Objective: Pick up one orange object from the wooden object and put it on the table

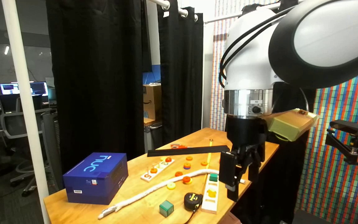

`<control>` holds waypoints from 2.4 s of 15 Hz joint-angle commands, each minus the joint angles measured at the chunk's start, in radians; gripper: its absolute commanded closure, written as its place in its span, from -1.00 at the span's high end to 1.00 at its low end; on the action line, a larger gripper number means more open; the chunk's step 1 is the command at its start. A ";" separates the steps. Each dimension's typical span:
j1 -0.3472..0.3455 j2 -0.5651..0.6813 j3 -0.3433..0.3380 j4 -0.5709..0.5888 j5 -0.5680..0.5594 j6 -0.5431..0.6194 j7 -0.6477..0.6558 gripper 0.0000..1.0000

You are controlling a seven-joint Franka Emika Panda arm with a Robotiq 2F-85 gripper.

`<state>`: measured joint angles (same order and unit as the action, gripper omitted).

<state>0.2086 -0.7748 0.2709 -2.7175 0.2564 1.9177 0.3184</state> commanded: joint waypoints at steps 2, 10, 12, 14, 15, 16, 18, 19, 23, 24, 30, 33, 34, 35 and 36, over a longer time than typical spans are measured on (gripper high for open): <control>-0.010 0.009 -0.008 -0.005 -0.018 0.014 -0.029 1.00; -0.050 0.045 -0.117 -0.013 -0.175 0.206 -0.276 1.00; -0.043 0.105 -0.162 -0.004 -0.167 0.318 -0.353 1.00; -0.025 0.183 -0.213 0.015 -0.147 0.422 -0.446 1.00; -0.013 0.228 -0.241 0.028 -0.137 0.469 -0.502 1.00; -0.001 0.282 -0.269 0.045 -0.130 0.519 -0.560 1.00; 0.028 0.398 -0.330 0.089 -0.094 0.593 -0.668 1.00; 0.043 0.450 -0.357 0.116 -0.066 0.608 -0.718 1.00; 0.053 0.697 -0.407 0.299 0.080 0.557 -0.918 1.00; 0.036 0.756 -0.397 0.355 0.096 0.528 -0.975 1.00; -0.110 0.991 -0.280 0.624 0.019 0.403 -1.183 1.00; -0.171 1.058 -0.250 0.712 -0.058 0.362 -1.268 1.00; -0.188 1.075 -0.247 0.734 -0.089 0.362 -1.287 1.00; -0.201 1.089 -0.246 0.749 -0.116 0.370 -1.303 1.00; -0.218 1.102 -0.245 0.761 -0.138 0.386 -1.328 1.00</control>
<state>0.0429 0.2746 0.0048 -2.0384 0.1817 2.3189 -0.9432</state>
